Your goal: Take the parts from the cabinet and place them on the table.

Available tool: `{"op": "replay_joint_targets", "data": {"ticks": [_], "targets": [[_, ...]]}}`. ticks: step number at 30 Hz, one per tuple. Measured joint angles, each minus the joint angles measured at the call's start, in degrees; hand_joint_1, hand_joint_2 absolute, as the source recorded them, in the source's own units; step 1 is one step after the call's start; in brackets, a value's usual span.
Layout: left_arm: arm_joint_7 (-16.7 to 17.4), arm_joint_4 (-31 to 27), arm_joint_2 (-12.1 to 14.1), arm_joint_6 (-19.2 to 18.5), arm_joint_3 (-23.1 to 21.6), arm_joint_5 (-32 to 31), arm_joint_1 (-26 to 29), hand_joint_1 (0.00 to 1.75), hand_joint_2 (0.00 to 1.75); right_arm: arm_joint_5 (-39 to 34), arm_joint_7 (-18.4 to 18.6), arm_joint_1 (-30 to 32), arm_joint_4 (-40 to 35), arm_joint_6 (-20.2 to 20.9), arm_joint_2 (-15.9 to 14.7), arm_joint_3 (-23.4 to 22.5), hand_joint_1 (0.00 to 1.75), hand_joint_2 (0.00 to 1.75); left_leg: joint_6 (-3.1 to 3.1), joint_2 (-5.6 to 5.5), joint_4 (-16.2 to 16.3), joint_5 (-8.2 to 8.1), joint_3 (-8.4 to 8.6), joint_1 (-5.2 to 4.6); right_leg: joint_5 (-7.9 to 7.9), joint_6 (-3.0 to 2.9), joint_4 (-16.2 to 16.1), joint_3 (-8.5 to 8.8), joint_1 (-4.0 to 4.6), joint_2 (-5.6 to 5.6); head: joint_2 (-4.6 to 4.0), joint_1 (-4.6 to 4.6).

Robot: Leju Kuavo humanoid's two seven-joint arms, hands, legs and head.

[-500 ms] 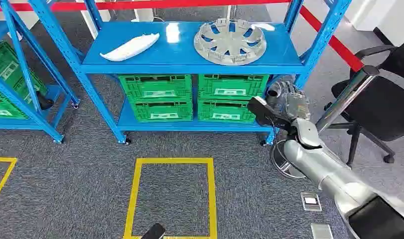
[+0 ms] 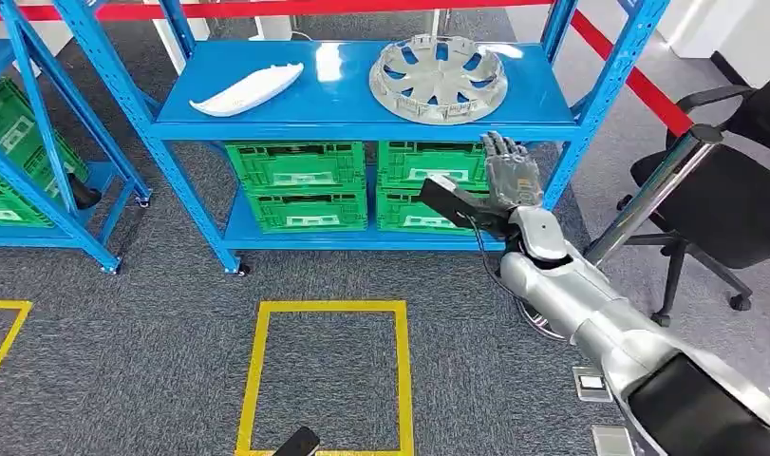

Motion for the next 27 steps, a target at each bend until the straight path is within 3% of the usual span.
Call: {"op": "replay_joint_targets", "data": {"ticks": [12,17,19,20,22,23,24,25,27], "targets": [[-0.07,0.0,-0.07,-0.68,0.26,-1.4,0.03,0.0,0.0,2.88,2.99,-1.82,-4.94,4.28,0.81,0.46,0.0,0.0,0.0,0.0,0.0,0.0,0.01,-0.01,0.0,0.0,-0.01,0.0,0.0,0.0,0.0,0.02],[0.02,0.02,-0.04,-0.7,0.7,-1.94,-0.02,0.0,0.0,3.34,3.8,-1.83,-7.04,5.31,0.76,0.61,0.0,0.0,0.63,0.01,-0.16,0.33,-0.08,-0.34,0.54,0.78,-0.61,0.02,-0.34,0.05,0.0,-0.04],[0.02,0.0,-0.11,-0.68,0.94,-2.23,-0.14,0.0,0.0,3.41,4.0,-1.94,-7.74,5.49,0.46,0.41,0.0,0.0,1.05,0.25,-2.06,1.39,1.16,0.42,0.02,1.28,-0.03,-0.31,-0.1,0.06,0.0,0.11],[0.04,0.0,-0.11,-0.68,1.07,-2.32,-0.2,0.0,0.0,3.41,4.04,-2.13,-7.98,5.59,0.44,0.44,0.0,0.0,1.17,0.34,-2.21,1.49,1.24,0.6,-1.24,1.64,2.59,-1.74,-0.24,0.05,0.0,0.22],[0.15,0.02,-0.11,-0.68,1.11,-2.43,-0.12,0.0,0.0,3.41,4.17,-1.83,-8.39,5.83,0.37,0.48,0.0,0.0,1.14,0.33,-2.18,1.31,1.4,0.9,-4.27,2.29,11.67,-6.69,-0.71,0.03,0.0,0.33],[0.28,0.02,-0.11,-0.68,1.11,-2.47,-0.05,0.0,0.0,3.41,4.2,-1.57,-8.44,5.94,0.28,0.5,0.0,0.0,1.04,0.32,-2.16,1.09,1.51,1.05,-4.69,2.57,15.05,-8.9,-1.02,0.03,0.0,0.31],[0.33,0.02,-0.11,-0.68,1.11,-2.47,0.03,0.0,0.0,3.41,4.22,-1.28,-8.57,6.03,0.24,0.5,0.0,0.0,0.78,0.23,-2.12,0.79,1.74,1.22,-3.62,2.8,15.89,-10.02,-1.29,0.01,0.0,0.37],[0.35,0.02,-0.11,-0.68,1.14,-2.49,0.11,0.0,0.0,3.41,4.3,-1.12,-8.68,6.08,0.2,0.5,0.0,0.0,0.42,0.09,-2.09,0.36,2.22,1.42,-1.16,3.04,13.94,-9.64,-1.56,0.0,0.0,0.37],[0.35,0.0,-0.13,-0.68,1.16,-2.54,0.12,0.0,0.0,3.41,4.3,-1.16,-9.03,6.08,0.2,0.48,0.0,0.0,-0.31,0.05,-1.87,-1.08,3.72,1.86,5.61,3.5,4.56,-6.14,-2.07,-0.06,0.0,0.42]]}}
